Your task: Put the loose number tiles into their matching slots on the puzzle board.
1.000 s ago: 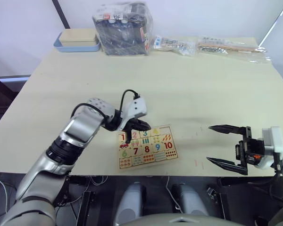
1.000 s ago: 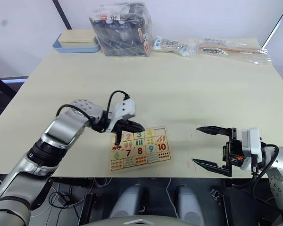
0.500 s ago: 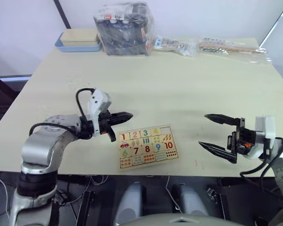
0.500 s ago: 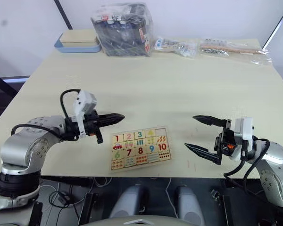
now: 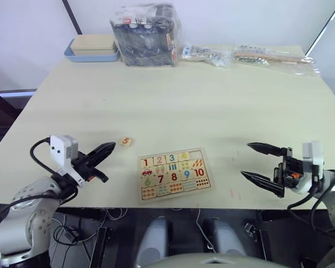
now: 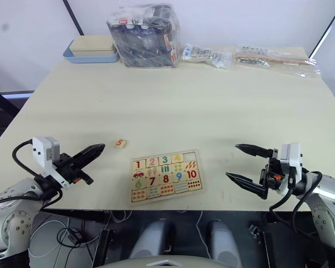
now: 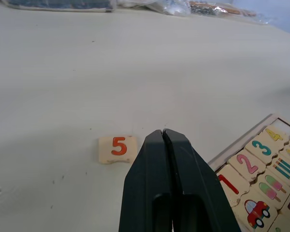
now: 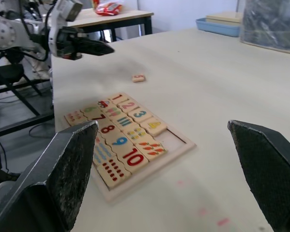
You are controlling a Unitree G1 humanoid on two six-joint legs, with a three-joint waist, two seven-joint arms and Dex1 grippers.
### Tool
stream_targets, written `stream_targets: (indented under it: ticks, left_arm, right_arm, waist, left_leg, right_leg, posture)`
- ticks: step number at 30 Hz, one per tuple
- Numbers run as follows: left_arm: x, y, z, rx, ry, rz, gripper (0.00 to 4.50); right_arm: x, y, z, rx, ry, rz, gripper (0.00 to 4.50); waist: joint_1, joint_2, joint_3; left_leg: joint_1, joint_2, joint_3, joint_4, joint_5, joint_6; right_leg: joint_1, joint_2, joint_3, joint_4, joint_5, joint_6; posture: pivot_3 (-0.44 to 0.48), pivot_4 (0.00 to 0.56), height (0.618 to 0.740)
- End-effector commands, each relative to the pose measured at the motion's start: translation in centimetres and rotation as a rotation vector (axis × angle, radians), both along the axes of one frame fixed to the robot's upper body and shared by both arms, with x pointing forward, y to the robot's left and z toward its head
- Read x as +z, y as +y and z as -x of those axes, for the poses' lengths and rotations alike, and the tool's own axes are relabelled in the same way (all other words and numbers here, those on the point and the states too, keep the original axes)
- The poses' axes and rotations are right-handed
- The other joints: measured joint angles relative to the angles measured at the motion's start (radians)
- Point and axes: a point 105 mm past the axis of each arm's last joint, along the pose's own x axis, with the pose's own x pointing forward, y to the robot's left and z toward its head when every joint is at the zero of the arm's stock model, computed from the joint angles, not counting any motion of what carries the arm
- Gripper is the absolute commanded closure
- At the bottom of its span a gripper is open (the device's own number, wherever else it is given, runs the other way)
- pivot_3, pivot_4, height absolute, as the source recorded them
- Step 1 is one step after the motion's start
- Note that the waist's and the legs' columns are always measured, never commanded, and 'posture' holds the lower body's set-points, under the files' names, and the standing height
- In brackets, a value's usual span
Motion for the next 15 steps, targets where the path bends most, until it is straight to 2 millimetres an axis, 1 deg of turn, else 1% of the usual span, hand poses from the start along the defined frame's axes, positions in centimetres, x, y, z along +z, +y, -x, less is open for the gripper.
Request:
stream_targets:
  ticks: [1, 2, 3, 4, 5, 6, 9, 10, 15]
  left_arm:
    - [-0.6, 3.3, 2.8, 0.089, -0.010, 0.022, 3.25]
    - [-0.9, 3.6, 3.2, 0.098, 0.001, 0.019, 3.03]
    - [-1.1, 3.9, 3.5, 0.104, 0.008, 0.016, 3.03]
    - [-1.4, 4.1, 3.9, 0.109, 0.016, 0.011, 2.54]
    - [-1.6, 4.3, 4.1, 0.112, 0.020, 0.008, 2.13]
    - [-1.8, 4.4, 4.3, 0.118, 0.025, 0.009, 1.56]
    - [-2.1, 4.4, 4.7, 0.123, 0.031, 0.008, 0.20]
    - [-2.2, 4.5, 4.7, 0.123, 0.032, 0.007, 0.05]
    - [-2.2, 4.2, 4.6, 0.123, 0.033, 0.004, 0.05]
  right_arm:
    - [-0.5, -3.4, 1.1, -0.080, 0.041, 0.004, 0.00]
    - [-0.6, -3.7, 1.1, -0.091, 0.039, 0.013, 0.00]
    - [-0.7, -3.9, 1.2, -0.097, 0.038, 0.023, 0.00]
    - [-0.8, -4.1, 1.3, -0.104, 0.037, 0.034, 0.00]
    - [-0.9, -4.4, 1.4, -0.109, 0.037, 0.039, 0.00]
    - [-1.0, -4.6, 1.5, -0.115, 0.037, 0.044, 0.00]
    - [-1.4, -5.1, 1.8, -0.131, 0.036, 0.060, 0.00]
    - [-1.5, -5.1, 1.8, -0.132, 0.036, 0.062, 0.00]
    - [-1.6, -5.1, 1.8, -0.133, 0.033, 0.065, 0.00]
  waist:
    - [0.000, 0.000, -0.001]
    - [0.000, 0.000, -0.001]
    - [-0.001, 0.000, -0.001]
    - [-0.001, 0.000, -0.001]
    - [-0.001, 0.000, -0.001]
    - [0.000, 0.000, -0.002]
    - [0.001, -0.001, -0.003]
    - [0.001, -0.001, -0.003]
    - [-0.001, -0.001, -0.003]
  left_leg:
    - [0.000, 0.000, 0.000, 0.000, 0.000, 0.000]
    - [0.000, 0.000, 0.000, -0.001, 0.000, 0.000]
    - [0.000, 0.000, 0.000, -0.001, 0.000, 0.000]
    - [0.000, 0.000, 0.002, -0.002, -0.001, 0.000]
    - [0.000, 0.000, 0.002, -0.002, -0.001, 0.001]
    - [0.001, 0.001, 0.003, -0.002, 0.000, 0.001]
    - [0.001, 0.001, 0.003, -0.002, -0.001, 0.000]
    - [0.001, 0.001, 0.003, -0.002, -0.001, 0.001]
    - [0.001, 0.001, 0.004, -0.002, -0.001, 0.001]
  right_leg:
    - [0.000, 0.000, 0.000, 0.000, 0.000, 0.000]
    - [0.000, 0.000, 0.000, 0.000, 0.000, 0.000]
    - [0.000, 0.000, 0.000, 0.000, 0.000, 0.000]
    - [0.000, 0.000, 0.001, -0.001, 0.000, 0.000]
    - [-0.001, 0.000, 0.001, -0.001, 0.000, 0.000]
    - [0.000, -0.001, 0.002, -0.001, 0.000, 0.000]
    - [-0.001, -0.001, 0.001, -0.001, 0.000, 0.000]
    - [-0.001, -0.001, 0.001, -0.001, 0.000, 0.000]
    - [-0.001, -0.001, 0.002, -0.001, 0.000, 0.000]
  posture:
    - [0.000, 0.150, 0.740]
    - [0.000, 0.150, 0.740]
    - [0.000, 0.150, 0.740]
    - [0.000, 0.150, 0.740]
    - [0.000, 0.150, 0.740]
    - [0.000, 0.150, 0.740]
    - [0.000, 0.150, 0.740]
    - [0.000, 0.150, 0.740]
    - [0.000, 0.150, 0.740]
